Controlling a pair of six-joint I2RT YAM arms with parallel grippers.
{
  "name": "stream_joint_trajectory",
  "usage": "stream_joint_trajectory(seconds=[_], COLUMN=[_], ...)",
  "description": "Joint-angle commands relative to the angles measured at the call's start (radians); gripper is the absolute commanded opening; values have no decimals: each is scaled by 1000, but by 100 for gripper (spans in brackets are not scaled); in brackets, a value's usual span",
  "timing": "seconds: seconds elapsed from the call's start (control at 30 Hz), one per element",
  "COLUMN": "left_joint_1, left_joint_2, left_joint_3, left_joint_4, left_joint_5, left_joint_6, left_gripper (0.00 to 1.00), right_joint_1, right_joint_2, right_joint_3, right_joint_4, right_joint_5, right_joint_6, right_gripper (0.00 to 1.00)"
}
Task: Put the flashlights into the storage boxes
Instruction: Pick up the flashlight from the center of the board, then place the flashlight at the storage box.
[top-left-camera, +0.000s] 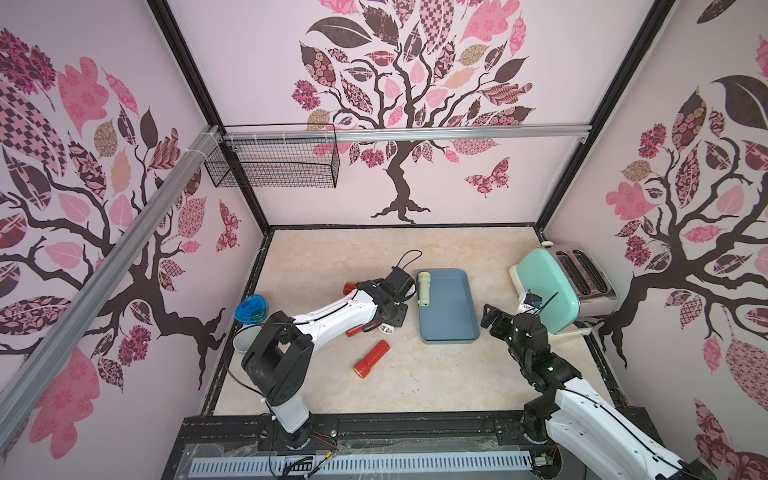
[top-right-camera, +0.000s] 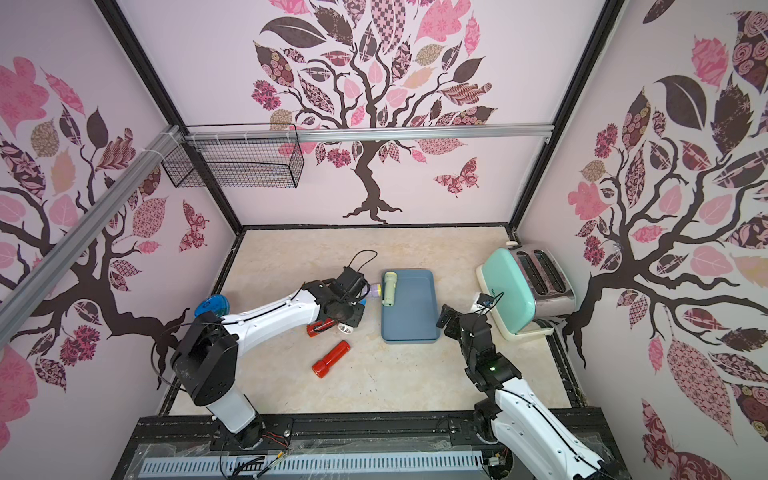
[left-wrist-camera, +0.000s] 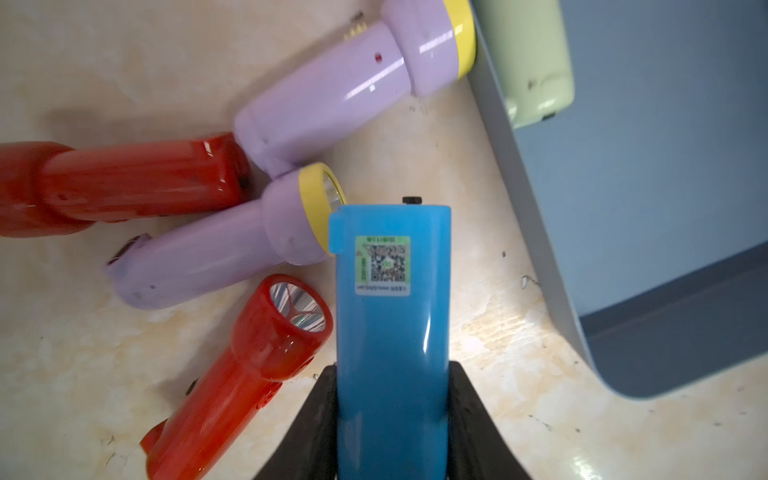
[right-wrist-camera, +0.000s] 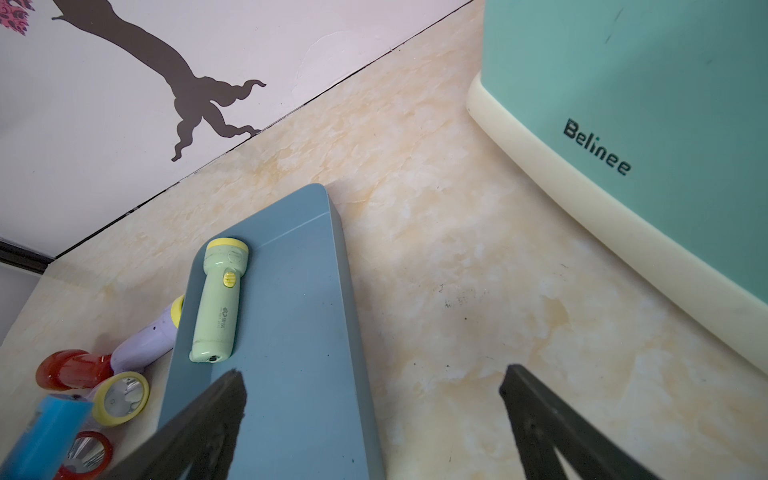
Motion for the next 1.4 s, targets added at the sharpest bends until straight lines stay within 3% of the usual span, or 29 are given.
stream_joint_trajectory(seconds=[0.0,0.17,0.4,0.53,1.13,1.37], left_joint_1=[-6,-20,-89,-112,-113,-114], left_joint_2=[-35,92,392,471,652,680], left_joint_3=[65,148,481,555,708,767], left_joint_4=[118,354,217,201,125,91], left_joint_5=[-10,35,-184,-230,-237,-238], left_joint_6=[-192,-389,-460,-449,-319,-304], left_gripper=[19,16,16,16,21,30], right_joint_1=[0,0,-2,-2,-5,-5], right_joint_2=[-17,-22,-34,-19,-3,-20], right_joint_3=[-3,0,-3,-3,6,3], right_joint_4=[-42,-49,-55,-55,-54,-57], right_joint_5=[41,64,99,101,81,81], right_joint_6=[18,17,18,20,16,15], right_gripper=[99,100,99,99,100,99])
